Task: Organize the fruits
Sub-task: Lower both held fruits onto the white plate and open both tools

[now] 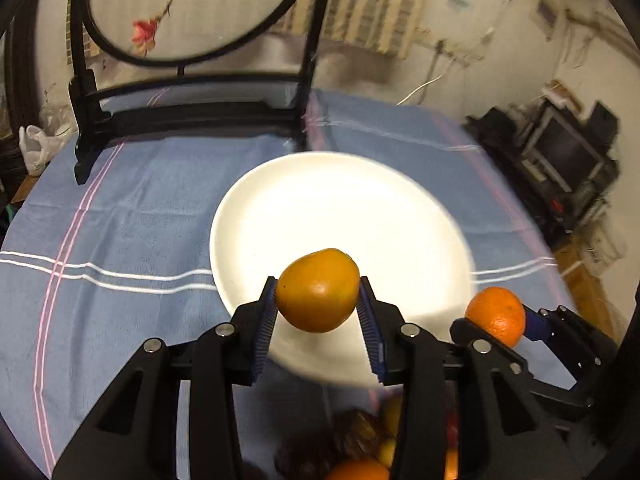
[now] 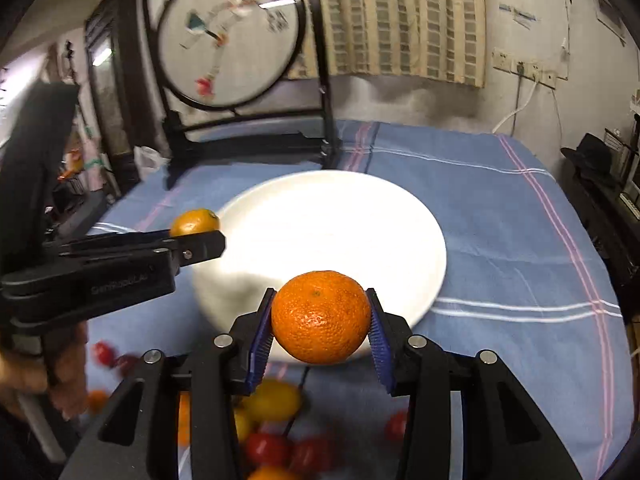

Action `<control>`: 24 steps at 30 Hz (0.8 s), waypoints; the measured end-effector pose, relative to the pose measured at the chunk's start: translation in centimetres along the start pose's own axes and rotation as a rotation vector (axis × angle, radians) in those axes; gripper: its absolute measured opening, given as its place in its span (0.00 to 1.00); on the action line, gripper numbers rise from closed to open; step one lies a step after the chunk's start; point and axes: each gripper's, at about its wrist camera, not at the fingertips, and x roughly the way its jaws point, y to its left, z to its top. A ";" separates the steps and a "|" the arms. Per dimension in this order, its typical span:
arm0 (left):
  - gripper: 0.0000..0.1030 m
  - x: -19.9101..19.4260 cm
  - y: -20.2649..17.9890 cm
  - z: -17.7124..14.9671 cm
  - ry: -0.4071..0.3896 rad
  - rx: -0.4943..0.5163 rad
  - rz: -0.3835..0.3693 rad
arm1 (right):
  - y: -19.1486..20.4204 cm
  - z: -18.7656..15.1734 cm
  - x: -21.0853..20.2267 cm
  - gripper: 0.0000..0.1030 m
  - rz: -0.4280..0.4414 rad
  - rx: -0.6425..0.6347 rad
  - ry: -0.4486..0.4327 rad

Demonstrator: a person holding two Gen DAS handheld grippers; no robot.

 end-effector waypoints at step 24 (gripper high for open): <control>0.93 -6.7 3.3 -6.3 -0.076 0.022 0.074 | 1.2 -4.2 -3.5 0.73 0.053 -0.124 0.033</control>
